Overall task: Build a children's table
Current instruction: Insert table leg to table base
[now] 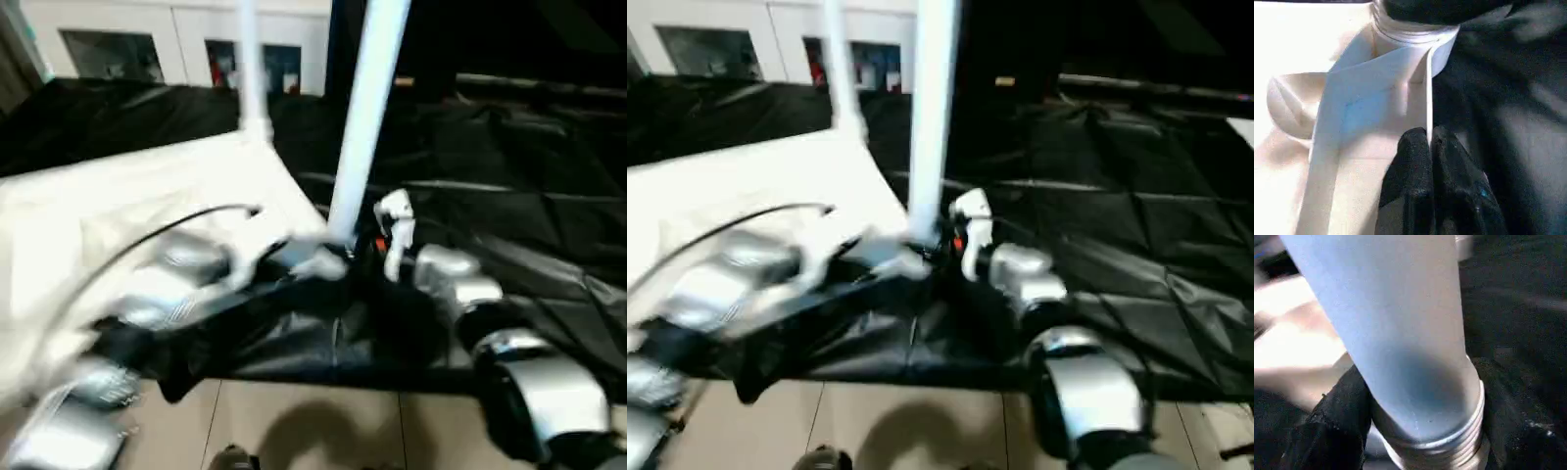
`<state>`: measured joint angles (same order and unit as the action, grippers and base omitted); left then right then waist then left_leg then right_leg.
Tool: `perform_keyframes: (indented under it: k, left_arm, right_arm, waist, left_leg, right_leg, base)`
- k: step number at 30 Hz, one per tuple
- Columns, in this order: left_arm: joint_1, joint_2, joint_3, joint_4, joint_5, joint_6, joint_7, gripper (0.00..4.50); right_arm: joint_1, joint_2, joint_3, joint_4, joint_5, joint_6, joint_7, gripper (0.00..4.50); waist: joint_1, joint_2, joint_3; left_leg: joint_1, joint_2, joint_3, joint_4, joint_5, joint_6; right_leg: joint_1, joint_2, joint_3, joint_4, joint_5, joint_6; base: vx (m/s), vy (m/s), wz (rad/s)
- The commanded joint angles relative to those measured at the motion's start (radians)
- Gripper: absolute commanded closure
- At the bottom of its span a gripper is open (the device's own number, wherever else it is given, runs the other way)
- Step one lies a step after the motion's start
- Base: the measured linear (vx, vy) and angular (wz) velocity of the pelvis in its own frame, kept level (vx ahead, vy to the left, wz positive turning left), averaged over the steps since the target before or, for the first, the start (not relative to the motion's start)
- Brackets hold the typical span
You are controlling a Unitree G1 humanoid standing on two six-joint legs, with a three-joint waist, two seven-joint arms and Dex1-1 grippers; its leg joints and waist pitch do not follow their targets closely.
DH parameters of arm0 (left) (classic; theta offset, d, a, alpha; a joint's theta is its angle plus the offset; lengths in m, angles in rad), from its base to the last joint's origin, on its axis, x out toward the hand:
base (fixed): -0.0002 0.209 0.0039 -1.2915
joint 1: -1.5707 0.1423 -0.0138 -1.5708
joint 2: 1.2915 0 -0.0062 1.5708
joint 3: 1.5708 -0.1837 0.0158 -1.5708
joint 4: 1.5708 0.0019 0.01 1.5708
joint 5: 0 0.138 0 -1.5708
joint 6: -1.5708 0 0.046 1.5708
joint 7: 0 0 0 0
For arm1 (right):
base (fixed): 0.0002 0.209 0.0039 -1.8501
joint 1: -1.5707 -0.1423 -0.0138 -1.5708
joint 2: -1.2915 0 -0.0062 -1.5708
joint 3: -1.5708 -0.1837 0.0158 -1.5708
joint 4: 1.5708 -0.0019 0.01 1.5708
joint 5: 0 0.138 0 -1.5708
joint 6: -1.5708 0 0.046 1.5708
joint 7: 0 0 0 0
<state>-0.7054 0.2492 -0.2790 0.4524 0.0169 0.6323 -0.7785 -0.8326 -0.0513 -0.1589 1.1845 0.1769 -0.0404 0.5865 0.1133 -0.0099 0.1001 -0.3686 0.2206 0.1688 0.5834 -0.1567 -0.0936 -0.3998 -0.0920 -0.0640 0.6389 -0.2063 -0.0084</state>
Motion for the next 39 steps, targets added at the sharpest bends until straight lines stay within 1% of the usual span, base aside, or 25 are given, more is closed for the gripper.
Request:
perform_keyframes:
  k: [1,2,3,6,7,8,9,13,16,18,21,23,25,27,28,29,30,32,34,35,36,37,38,39]
  left_arm:
    - [-0.076,-0.082,0.023,-0.025,-0.043,-0.006,0.058,4.5]
    - [-0.09,-0.111,0.025,-0.005,-0.035,-0.004,0.087,4.5]
    - [-0.102,-0.135,0.024,0.009,-0.025,0.003,0.114,4.5]
    - [-0.114,-0.154,0.015,0.026,-0.006,0.01,0.139,4.5]
    - [-0.118,-0.156,0.012,0.035,0.001,0.006,0.148,4.5]
    - [-0.119,-0.157,0.011,0.042,0.004,0.004,0.154,4.5]
    - [-0.125,-0.164,0.018,0.056,0.008,0.005,0.166,4.5]
    - [-0.125,-0.164,0.023,0.063,0.007,0.006,0.172,4.5]
    - [-0.126,-0.157,0.027,0.074,0.009,0.001,0.176,4.5]
    - [-0.126,-0.152,0.027,0.077,0.011,-0.002,0.18,4.5]
    - [-0.127,-0.151,0.026,0.08,0.014,-0.005,0.182,4.5]
    - [-0.128,-0.151,0.026,0.083,0.016,-0.007,0.179,4.5]
    - [-0.128,-0.151,0.025,0.083,0.016,-0.008,0.177,4.5]
    - [-0.128,-0.15,0.025,0.083,0.016,-0.009,0.175,4.5]
    - [-0.128,-0.15,0.025,0.083,0.016,-0.009,0.174,4.5]
    - [-0.127,-0.149,0.024,0.08,0.015,-0.009,0.169,4.5]
    - [-0.126,-0.148,0.023,0.078,0.015,-0.009,0.167,4.5]
    - [-0.121,-0.144,0.021,0.071,0.014,-0.012,0.159,4.5]
    - [-0.12,-0.14,0.02,0.069,0.013,-0.016,0.154,4.5]
    - [-0.12,-0.138,0.019,0.07,0.013,-0.022,0.149,4.5]
    - [-0.12,-0.137,0.019,0.07,0.013,-0.022,0.148,4.5]
    - [-0.117,-0.134,0.019,0.067,0.011,-0.024,0.143,4.5]
    - [-0.116,-0.133,0.019,0.065,0.011,-0.025,0.142,4.5]
    - [-0.111,-0.129,0.019,0.057,0.01,-0.024,0.138,4.5]
  right_arm:
    - [0.073,0.04,-0.029,0.137,0.012,0.093,-0.188,1.74]
    - [0.072,0.068,-0.049,0.139,0.03,0.09,-0.225,1.74]
    - [0.067,0.098,-0.057,0.138,0.036,0.083,-0.252,1.74]
    - [0.058,0.135,-0.059,0.134,0.033,0.076,-0.283,1.74]
    - [0.055,0.148,-0.06,0.132,0.032,0.074,-0.3,1.74]
    - [0.053,0.157,-0.061,0.13,0.033,0.074,-0.309,1.74]
    - [0.052,0.168,-0.065,0.125,0.03,0.075,-0.33,1.74]
    - [0.052,0.173,-0.065,0.122,0.024,0.076,-0.336,1.74]
    - [0.051,0.173,-0.058,0.118,0.007,0.061,-0.332,1.74]
    - [0.05,0.171,-0.046,0.114,-0.008,0.041,-0.32,1.74]
    - [0.047,0.173,-0.033,0.11,-0.024,0.032,-0.309,1.74]
    - [0.045,0.175,-0.024,0.107,-0.034,0.018,-0.309,1.74]
    - [0.043,0.175,-0.021,0.105,-0.038,0.008,-0.31,1.74]
    - [0.039,0.177,-0.032,0.103,-0.029,0.005,-0.282,1.74]
    - [0.037,0.177,-0.037,0.103,-0.026,0.003,-0.272,1.18]
    - [0.035,0.175,-0.038,0.101,-0.029,-0.002,-0.273,1.04]
    - [0.033,0.174,-0.039,0.1,-0.029,-0.004,-0.27,1.04]
    - [0.028,0.172,-0.044,0.097,-0.023,-0.008,-0.26,0.87]
    - [0.024,0.169,-0.045,0.094,-0.024,-0.014,-0.256,0.69]
    - [0.02,0.167,-0.047,0.093,-0.026,-0.017,-0.254,0.64]
    - [0.02,0.167,-0.048,0.092,-0.025,-0.018,-0.253,0.55]
    - [0.015,0.165,-0.051,0.088,-0.022,-0.024,-0.247,0.36]
    - [0.014,0.165,-0.052,0.087,-0.022,-0.026,-0.246,0.36]
    - [0.01,0.163,-0.053,0.082,-0.02,-0.033,-0.238,0.24]
  waist:
    - [0.001,0.021,-0.059]
    - [-0.001,0.018,-0.058]
    - [0.0,0.016,-0.061]
    - [0.002,0.015,-0.064]
    - [0.001,0.013,-0.063]
    - [0.001,0.014,-0.062]
    - [-0.001,0.013,-0.06]
    - [-0.001,0.012,-0.058]
    - [-0.002,0.013,-0.056]
    - [-0.002,0.014,-0.056]
    - [-0.003,0.016,-0.054]
    - [-0.002,0.014,-0.056]
    - [-0.002,0.015,-0.057]
    - [-0.002,0.015,-0.057]
    - [-0.002,0.017,-0.056]
    - [-0.002,0.016,-0.054]
    - [-0.002,0.016,-0.054]
    - [-0.003,0.015,-0.054]
    - [-0.002,0.016,-0.054]
    - [-0.002,0.019,-0.054]
    - [-0.003,0.017,-0.054]
    - [-0.002,0.019,-0.055]
    - [-0.002,0.018,-0.055]
    - [-0.001,0.017,-0.055]
  left_leg:
    - [0.031,0.002,-0.008,-0.085,-0.461,-0.047]
    - [0.027,0.001,-0.008,-0.089,-0.462,-0.042]
    - [0.025,0.0,-0.009,-0.093,-0.449,-0.033]
    - [0.023,0.0,-0.008,-0.098,-0.42,-0.022]
    - [0.018,-0.001,-0.007,-0.101,-0.408,-0.017]
    - [0.018,0.0,-0.008,-0.103,-0.406,-0.016]
    - [0.018,0.0,-0.009,-0.104,-0.422,-0.016]
    - [0.022,-0.001,-0.011,-0.106,-0.453,-0.02]
    - [0.019,-0.001,-0.014,-0.108,-0.466,-0.02]
    - [0.019,-0.001,-0.014,-0.11,-0.468,-0.021]
    - [0.021,0.0,-0.014,-0.111,-0.478,-0.019]
    - [0.019,0.0,-0.013,-0.113,-0.461,-0.016]
    - [0.018,0.001,-0.012,-0.115,-0.443,-0.015]
    - [0.017,0.001,-0.01,-0.116,-0.43,-0.013]
    - [0.018,0.002,-0.01,-0.116,-0.434,-0.013]
    - [0.017,0.001,-0.01,-0.117,-0.443,-0.013]
    - [0.017,0.001,-0.01,-0.117,-0.444,-0.013]
    - [0.016,0.001,-0.011,-0.118,-0.442,-0.012]
    - [0.017,0.002,-0.009,-0.117,-0.43,-0.009]
    - [0.016,0.002,-0.009,-0.118,-0.428,-0.009]
    - [0.016,0.002,-0.008,-0.118,-0.426,-0.009]
    - [0.015,0.002,-0.008,-0.118,-0.417,-0.008]
    - [0.016,0.002,-0.007,-0.118,-0.414,-0.007]
    - [0.015,0.002,-0.006,-0.118,-0.4,-0.005]
  right_leg:
    - [0.019,-0.055,0.035,-0.121,-0.494,-0.168]
    - [0.02,-0.053,0.033,-0.125,-0.498,-0.155]
    - [0.024,-0.053,0.032,-0.129,-0.486,-0.146]
    - [0.025,-0.05,0.031,-0.129,-0.434,-0.149]
    - [0.027,-0.049,0.03,-0.129,-0.417,-0.151]
    - [0.026,-0.05,0.03,-0.13,-0.416,-0.151]
    - [0.025,-0.05,0.029,-0.133,-0.433,-0.147]
    - [0.02,-0.052,0.03,-0.14,-0.477,-0.129]
    - [0.019,-0.053,0.03,-0.143,-0.496,-0.119]
    - [0.018,-0.054,0.03,-0.144,-0.498,-0.117]
    - [0.014,-0.054,0.03,-0.147,-0.503,-0.117]
    - [0.018,-0.054,0.03,-0.147,-0.487,-0.119]
    - [0.02,-0.054,0.03,-0.146,-0.46,-0.125]
    - [0.021,-0.053,0.031,-0.144,-0.435,-0.133]
    - [0.019,-0.053,0.031,-0.145,-0.433,-0.136]
    - [0.02,-0.053,0.031,-0.146,-0.445,-0.137]
    - [0.02,-0.054,0.031,-0.146,-0.448,-0.136]
    - [0.021,-0.055,0.031,-0.147,-0.461,-0.132]
    - [0.019,-0.055,0.033,-0.148,-0.449,-0.136]
    - [0.02,-0.056,0.033,-0.148,-0.447,-0.139]
    - [0.021,-0.055,0.033,-0.148,-0.445,-0.139]
    - [0.022,-0.055,0.033,-0.146,-0.438,-0.141]
    - [0.021,-0.055,0.033,-0.147,-0.434,-0.143]
    - [0.023,-0.055,0.034,-0.146,-0.421,-0.147]
  base:
    - [0.0,0.0,0.0]
    - [0.0,0.0,0.0]
    - [0.0,0.0,0.0]
    - [0.0,0.0,0.0]
    - [0.0,0.0,0.0]
    - [0.0,0.0,0.0]
    - [0.0,0.0,0.0]
    - [0.0,0.0,0.0]
    - [0.0,0.0,0.0]
    - [0.0,0.0,0.0]
    - [0.0,0.0,0.0]
    - [0.0,0.0,0.0]
    - [0.0,0.0,0.0]
    - [0.0,0.0,0.0]
    - [0.0,0.0,0.0]
    - [0.0,0.0,0.0]
    - [0.0,0.0,0.0]
    - [0.0,0.0,0.0]
    - [0.0,0.0,0.0]
    - [0.0,0.0,0.0]
    - [0.0,0.0,0.0]
    - [0.0,0.0,0.0]
    - [0.0,0.0,0.0]
    - [0.0,0.0,0.0]
